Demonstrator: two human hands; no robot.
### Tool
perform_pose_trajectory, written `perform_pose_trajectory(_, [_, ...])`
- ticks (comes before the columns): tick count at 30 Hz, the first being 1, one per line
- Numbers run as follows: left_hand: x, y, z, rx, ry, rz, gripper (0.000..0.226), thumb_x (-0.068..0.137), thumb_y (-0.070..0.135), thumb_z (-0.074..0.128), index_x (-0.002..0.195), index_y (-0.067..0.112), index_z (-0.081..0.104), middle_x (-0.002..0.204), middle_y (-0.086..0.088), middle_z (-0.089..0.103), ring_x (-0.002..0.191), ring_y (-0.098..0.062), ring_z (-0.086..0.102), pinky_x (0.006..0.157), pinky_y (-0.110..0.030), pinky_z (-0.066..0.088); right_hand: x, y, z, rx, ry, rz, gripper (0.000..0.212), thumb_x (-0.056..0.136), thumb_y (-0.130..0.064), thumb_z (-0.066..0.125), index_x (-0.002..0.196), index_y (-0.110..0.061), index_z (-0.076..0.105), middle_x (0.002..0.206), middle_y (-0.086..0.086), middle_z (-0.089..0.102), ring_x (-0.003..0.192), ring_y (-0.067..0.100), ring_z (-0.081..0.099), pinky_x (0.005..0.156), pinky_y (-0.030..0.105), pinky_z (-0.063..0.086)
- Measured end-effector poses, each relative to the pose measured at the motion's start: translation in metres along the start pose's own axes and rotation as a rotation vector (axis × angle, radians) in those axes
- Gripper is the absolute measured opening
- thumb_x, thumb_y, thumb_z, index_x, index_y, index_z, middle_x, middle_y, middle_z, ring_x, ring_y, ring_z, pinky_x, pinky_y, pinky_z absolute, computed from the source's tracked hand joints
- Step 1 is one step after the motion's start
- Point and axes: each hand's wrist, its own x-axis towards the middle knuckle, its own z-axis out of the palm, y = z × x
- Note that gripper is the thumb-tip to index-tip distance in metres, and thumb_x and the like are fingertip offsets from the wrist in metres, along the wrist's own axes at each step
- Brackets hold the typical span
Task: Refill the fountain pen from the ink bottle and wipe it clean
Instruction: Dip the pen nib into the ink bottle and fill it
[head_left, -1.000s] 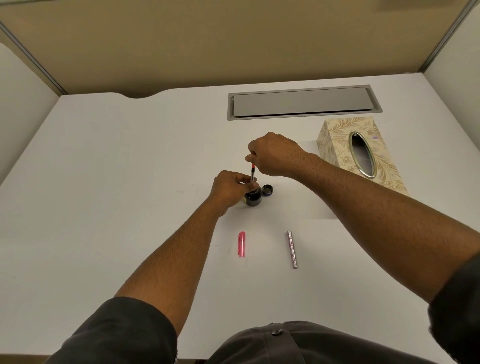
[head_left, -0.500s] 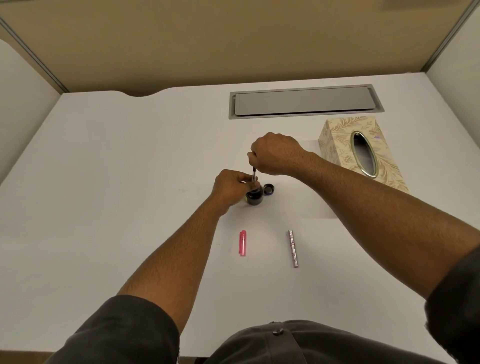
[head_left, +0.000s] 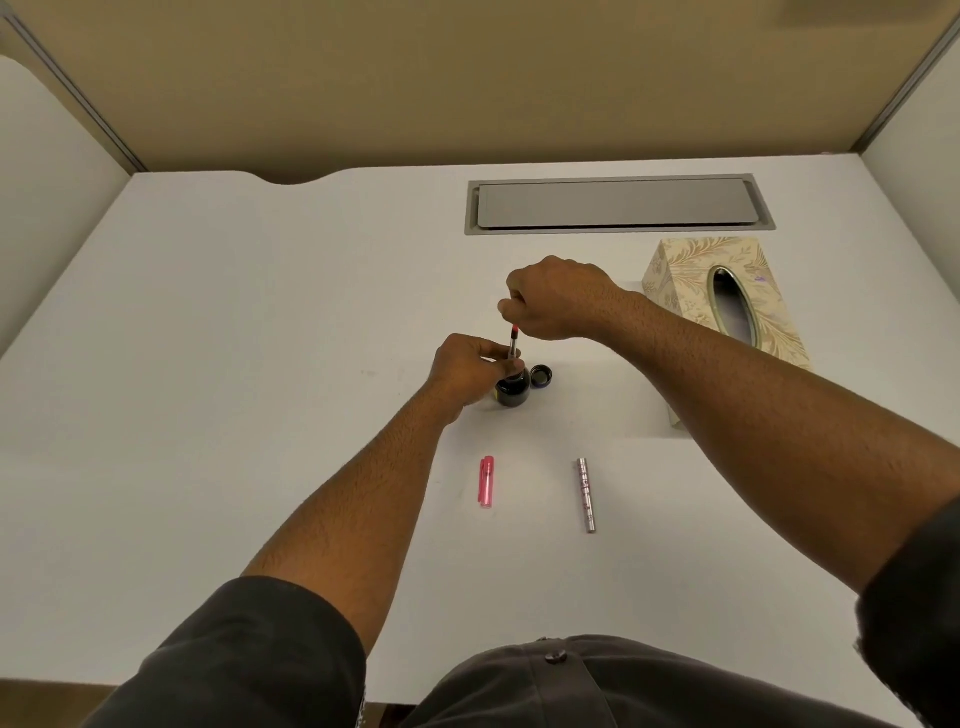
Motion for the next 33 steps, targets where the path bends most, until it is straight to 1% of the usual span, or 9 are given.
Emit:
perform_pose_trajectory(2, [0.0003, -0.0005, 0.0002, 0.001, 0.003, -0.002, 0.028, 0.079, 0.026, 0.077, 0.105, 0.016, 0.075, 0.110, -0.004, 0.071, 0.104, -0.017, 0.059, 0.082, -0.027, 0.042, -0.0019, -0.0001, -0.0022, 0.032, -0.012, -0.001, 0.017, 0.093, -0.033, 0.046, 0.089, -0.017, 0.049, 0.085, -0.001, 0.053, 0.081, 0.020, 0.053, 0.071, 0.035, 0.045])
perform_pose_trajectory(5, [0.0003, -0.0005, -0.0004, 0.001, 0.006, -0.001, 0.029, 0.078, 0.026, 0.078, 0.105, 0.016, 0.075, 0.112, -0.004, 0.070, 0.105, -0.017, 0.059, 0.082, -0.028, 0.043, -0.0025, -0.0015, -0.0014, 0.051, -0.029, -0.008, 0.011, 0.091, -0.029, 0.047, 0.089, -0.018, 0.049, 0.087, -0.001, 0.053, 0.082, 0.020, 0.053, 0.070, 0.034, 0.044])
perform_pose_trajectory(8, [0.0004, -0.0008, -0.0002, 0.005, 0.003, 0.002, 0.029, 0.078, 0.027, 0.078, 0.104, 0.016, 0.075, 0.110, -0.004, 0.070, 0.102, -0.017, 0.058, 0.080, -0.028, 0.043, -0.0028, -0.0021, 0.0012, 0.011, -0.041, -0.015, 0.014, 0.095, -0.028, 0.041, 0.090, -0.016, 0.046, 0.089, 0.002, 0.052, 0.083, 0.021, 0.052, 0.068, 0.035, 0.043])
perform_pose_trajectory(11, [0.0006, -0.0017, -0.0005, -0.004, 0.005, 0.007, 0.028, 0.077, 0.027, 0.079, 0.103, 0.016, 0.075, 0.110, -0.003, 0.070, 0.105, -0.019, 0.060, 0.083, -0.029, 0.044, -0.0034, -0.0038, 0.0028, -0.017, -0.038, -0.014, 0.019, 0.098, -0.029, 0.038, 0.089, -0.015, 0.046, 0.089, 0.004, 0.051, 0.082, 0.021, 0.051, 0.068, 0.034, 0.042])
perform_pose_trajectory(15, [-0.0002, -0.0016, -0.0005, -0.014, 0.002, 0.009, 0.027, 0.078, 0.026, 0.079, 0.103, 0.017, 0.075, 0.109, -0.003, 0.070, 0.103, -0.018, 0.060, 0.082, -0.028, 0.043, -0.0005, -0.0039, 0.0050, -0.017, -0.011, 0.000, 0.033, 0.101, -0.038, 0.037, 0.084, -0.013, 0.051, 0.084, 0.003, 0.056, 0.079, 0.020, 0.054, 0.066, 0.034, 0.042])
perform_pose_trajectory(18, [-0.0005, -0.0010, -0.0009, -0.017, -0.004, 0.012, 0.026, 0.078, 0.026, 0.078, 0.103, 0.016, 0.075, 0.108, -0.003, 0.070, 0.101, -0.017, 0.060, 0.081, -0.027, 0.043, -0.0004, -0.0024, 0.0042, -0.015, 0.009, -0.009, 0.039, 0.100, -0.046, 0.037, 0.084, -0.014, 0.053, 0.078, 0.000, 0.054, 0.076, 0.018, 0.053, 0.066, 0.034, 0.042])
perform_pose_trajectory(21, [-0.0015, -0.0006, -0.0012, -0.015, -0.002, 0.006, 0.027, 0.079, 0.026, 0.078, 0.103, 0.016, 0.075, 0.105, -0.003, 0.069, 0.095, -0.014, 0.057, 0.078, -0.026, 0.042, -0.0019, -0.0015, 0.0033, 0.004, 0.014, -0.032, 0.031, 0.097, -0.045, 0.043, 0.087, -0.017, 0.050, 0.081, 0.000, 0.053, 0.077, 0.018, 0.053, 0.067, 0.034, 0.045])
perform_pose_trajectory(26, [-0.0020, 0.0008, -0.0014, -0.016, 0.002, 0.004, 0.026, 0.078, 0.026, 0.078, 0.102, 0.015, 0.075, 0.108, -0.003, 0.069, 0.096, -0.015, 0.057, 0.079, -0.028, 0.041, -0.0016, -0.0001, 0.0042, 0.039, 0.007, -0.057, 0.018, 0.096, -0.034, 0.052, 0.088, -0.017, 0.052, 0.086, 0.000, 0.056, 0.078, 0.017, 0.053, 0.065, 0.032, 0.043])
perform_pose_trajectory(33, [-0.0029, 0.0028, -0.0008, -0.010, 0.010, 0.002, 0.026, 0.079, 0.026, 0.078, 0.101, 0.014, 0.074, 0.108, -0.002, 0.067, 0.097, -0.015, 0.055, 0.080, -0.028, 0.041, 0.0016, -0.0041, 0.0047, -0.018, -0.006, -0.028, 0.027, 0.099, -0.040, 0.045, 0.085, -0.018, 0.052, 0.085, 0.000, 0.054, 0.081, 0.018, 0.054, 0.071, 0.034, 0.047])
